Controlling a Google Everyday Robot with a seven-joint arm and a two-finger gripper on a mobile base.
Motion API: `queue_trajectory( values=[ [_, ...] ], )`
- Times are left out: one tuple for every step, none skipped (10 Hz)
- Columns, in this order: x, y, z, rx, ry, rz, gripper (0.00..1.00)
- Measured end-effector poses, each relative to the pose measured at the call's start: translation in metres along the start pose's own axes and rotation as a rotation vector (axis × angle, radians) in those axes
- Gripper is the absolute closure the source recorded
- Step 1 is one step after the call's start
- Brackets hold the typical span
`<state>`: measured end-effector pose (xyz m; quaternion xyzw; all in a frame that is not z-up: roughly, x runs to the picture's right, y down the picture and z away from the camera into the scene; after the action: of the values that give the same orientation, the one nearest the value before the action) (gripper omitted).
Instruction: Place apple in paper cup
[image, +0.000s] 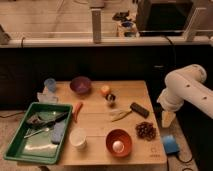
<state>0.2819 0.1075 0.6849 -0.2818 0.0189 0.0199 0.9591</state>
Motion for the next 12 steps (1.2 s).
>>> queue_trajectory(
  values=[
    [0.0, 0.0, 0.0, 0.0, 0.0, 0.0, 0.2],
    [0.0, 0.0, 0.0, 0.0, 0.0, 0.0, 0.2],
    [0.0, 0.0, 0.0, 0.0, 0.0, 0.0, 0.2],
    [0.0, 0.0, 0.0, 0.0, 0.0, 0.0, 0.2],
    [0.0, 0.0, 0.0, 0.0, 0.0, 0.0, 0.2],
    [0.0, 0.0, 0.0, 0.0, 0.0, 0.0, 0.2],
    [-0.003, -0.002, 0.0, 0.004, 0.001, -0.007, 0.2],
    [-0.015, -0.007, 0.0, 0.012, -0.003, -0.025, 0.2],
    [-0.029, -0.013, 0.0, 0.02, -0.005, -0.042, 0.2],
    [-0.046, -0.019, 0.0, 0.028, -0.006, -0.061, 0.2],
    [-0.059, -0.025, 0.0, 0.035, -0.008, -0.08, 0.2],
    [-0.068, -0.032, 0.002, 0.04, -0.01, -0.096, 0.2]
  ],
)
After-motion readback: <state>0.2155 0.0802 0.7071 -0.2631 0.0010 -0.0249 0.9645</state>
